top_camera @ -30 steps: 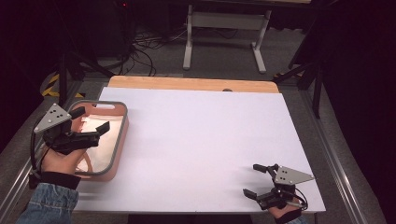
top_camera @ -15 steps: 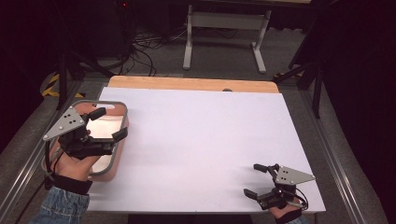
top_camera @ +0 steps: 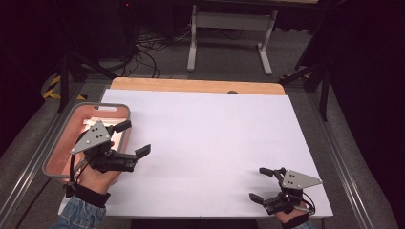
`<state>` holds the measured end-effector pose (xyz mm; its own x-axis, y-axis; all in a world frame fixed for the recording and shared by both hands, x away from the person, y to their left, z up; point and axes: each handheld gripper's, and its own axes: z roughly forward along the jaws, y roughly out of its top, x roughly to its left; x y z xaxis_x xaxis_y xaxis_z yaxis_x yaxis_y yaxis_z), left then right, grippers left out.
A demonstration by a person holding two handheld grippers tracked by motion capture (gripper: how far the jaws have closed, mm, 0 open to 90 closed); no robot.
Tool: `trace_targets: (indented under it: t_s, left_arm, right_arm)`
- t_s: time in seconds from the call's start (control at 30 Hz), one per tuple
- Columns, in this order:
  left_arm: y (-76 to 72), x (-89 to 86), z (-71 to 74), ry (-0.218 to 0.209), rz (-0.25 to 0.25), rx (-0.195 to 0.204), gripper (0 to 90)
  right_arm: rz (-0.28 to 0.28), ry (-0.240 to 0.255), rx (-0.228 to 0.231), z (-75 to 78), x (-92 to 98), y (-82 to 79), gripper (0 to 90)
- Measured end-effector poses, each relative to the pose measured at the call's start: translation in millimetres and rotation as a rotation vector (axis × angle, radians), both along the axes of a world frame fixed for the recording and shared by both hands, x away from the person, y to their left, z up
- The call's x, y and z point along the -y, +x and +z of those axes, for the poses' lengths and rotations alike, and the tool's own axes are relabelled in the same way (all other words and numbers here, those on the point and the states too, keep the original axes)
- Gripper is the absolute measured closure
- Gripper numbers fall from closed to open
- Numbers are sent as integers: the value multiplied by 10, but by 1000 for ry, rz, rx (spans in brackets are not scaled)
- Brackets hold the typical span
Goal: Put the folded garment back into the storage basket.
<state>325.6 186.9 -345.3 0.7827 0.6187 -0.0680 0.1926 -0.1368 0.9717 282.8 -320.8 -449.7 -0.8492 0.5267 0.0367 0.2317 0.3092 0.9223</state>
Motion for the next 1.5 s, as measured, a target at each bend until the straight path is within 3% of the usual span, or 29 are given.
trace_targets:
  t_s: [0.3,0.57,0.9,1.0,1.5]
  left_arm:
    - [-46,154,-251,-20,-56,-23,23]
    - [-53,276,-518,-33,-82,-74,24]
    - [-75,399,-763,-6,-110,-108,24]
    - [-83,434,-827,18,-119,-108,24]
    - [-125,512,-1172,31,-130,-163,23]
  right_arm:
    - [1,5,1,0,4,-1,45]
    - [5,3,-1,-2,1,2,44]
    - [7,5,-1,-3,3,2,44]
    - [6,4,-1,-4,3,3,44]
    - [8,2,-2,-7,3,4,44]
